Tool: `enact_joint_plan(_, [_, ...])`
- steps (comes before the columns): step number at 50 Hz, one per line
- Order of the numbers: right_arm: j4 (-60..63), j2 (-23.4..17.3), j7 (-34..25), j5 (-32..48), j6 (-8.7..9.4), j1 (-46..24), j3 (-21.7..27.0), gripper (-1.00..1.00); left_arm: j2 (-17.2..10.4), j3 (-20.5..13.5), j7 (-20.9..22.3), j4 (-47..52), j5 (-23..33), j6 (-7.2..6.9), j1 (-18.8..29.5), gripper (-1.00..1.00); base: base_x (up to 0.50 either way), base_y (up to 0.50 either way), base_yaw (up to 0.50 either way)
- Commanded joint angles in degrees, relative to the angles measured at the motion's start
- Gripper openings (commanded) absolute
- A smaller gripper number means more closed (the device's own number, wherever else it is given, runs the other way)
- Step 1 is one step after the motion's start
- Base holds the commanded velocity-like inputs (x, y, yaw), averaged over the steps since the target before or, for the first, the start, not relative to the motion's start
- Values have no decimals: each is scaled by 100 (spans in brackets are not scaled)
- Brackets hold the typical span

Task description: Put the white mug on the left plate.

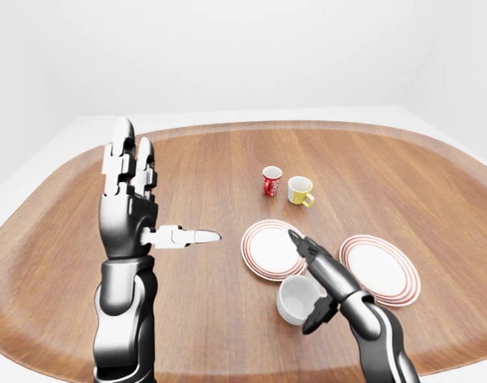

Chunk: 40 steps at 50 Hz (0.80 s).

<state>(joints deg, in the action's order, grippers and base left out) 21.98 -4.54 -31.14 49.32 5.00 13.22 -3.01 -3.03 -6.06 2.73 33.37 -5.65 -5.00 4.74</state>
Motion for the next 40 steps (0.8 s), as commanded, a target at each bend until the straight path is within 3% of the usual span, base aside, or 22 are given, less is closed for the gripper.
enact_joint_plan(1, [-242, -7, 26, -14, 0, -206, 99, 100, 1, 0, 3, 0, 1, 0, -2, 100, 0, 0, 0])
enact_joint_plan(40, [-693, -57, 131, 211, 0, -507, 127, 100, 4, 5, 3, 25, 0, 0, -9, 100, 0, 0, 0])
